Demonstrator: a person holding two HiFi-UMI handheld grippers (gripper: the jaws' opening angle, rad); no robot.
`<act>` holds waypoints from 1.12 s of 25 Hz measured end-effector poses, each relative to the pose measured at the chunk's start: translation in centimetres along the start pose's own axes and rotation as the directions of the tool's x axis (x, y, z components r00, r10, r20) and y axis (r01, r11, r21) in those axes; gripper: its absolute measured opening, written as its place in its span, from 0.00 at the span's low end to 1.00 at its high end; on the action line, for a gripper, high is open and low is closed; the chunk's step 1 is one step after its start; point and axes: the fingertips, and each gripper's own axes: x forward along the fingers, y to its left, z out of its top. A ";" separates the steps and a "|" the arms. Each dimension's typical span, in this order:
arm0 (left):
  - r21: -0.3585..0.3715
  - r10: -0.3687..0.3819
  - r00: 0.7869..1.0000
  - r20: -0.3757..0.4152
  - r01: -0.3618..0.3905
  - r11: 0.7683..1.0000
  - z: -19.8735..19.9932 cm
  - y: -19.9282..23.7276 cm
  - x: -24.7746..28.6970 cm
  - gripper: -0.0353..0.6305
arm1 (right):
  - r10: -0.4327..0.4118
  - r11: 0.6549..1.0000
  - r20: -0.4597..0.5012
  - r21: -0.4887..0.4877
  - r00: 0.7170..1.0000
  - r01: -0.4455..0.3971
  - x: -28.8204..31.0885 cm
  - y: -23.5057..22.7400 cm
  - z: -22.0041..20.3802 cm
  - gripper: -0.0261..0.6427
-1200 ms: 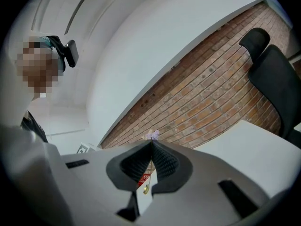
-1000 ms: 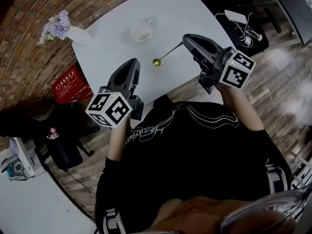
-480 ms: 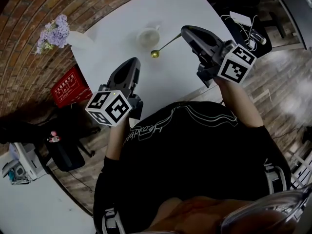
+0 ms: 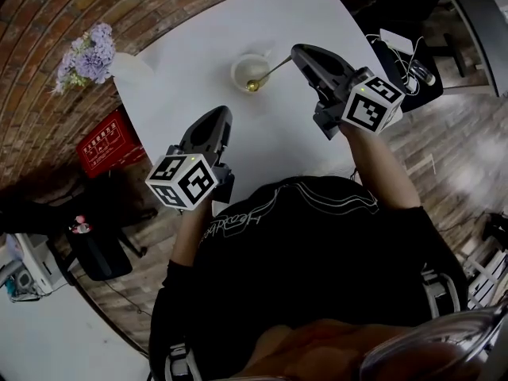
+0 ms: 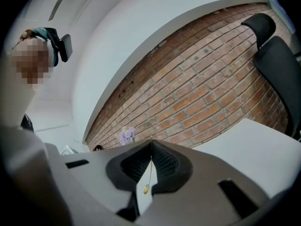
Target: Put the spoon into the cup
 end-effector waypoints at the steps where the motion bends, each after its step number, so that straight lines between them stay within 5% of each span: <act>1: -0.010 0.003 1.000 -0.006 -0.003 1.000 -0.3 0.4 0.1 0.06 | -0.006 1.000 -0.013 0.003 1.000 0.006 0.4 -0.4 -0.4 0.04; 15: -0.094 0.024 0.999 -0.041 -0.027 0.995 -1.7 4.0 1.2 0.06 | -0.098 0.995 -0.137 0.010 0.986 0.101 4.9 -5.7 -5.9 0.04; 28: -0.107 0.033 0.997 -0.065 -0.040 0.993 -2.5 5.4 2.0 0.06 | -0.086 0.996 -0.180 0.016 0.980 0.090 6.7 -7.0 -9.1 0.04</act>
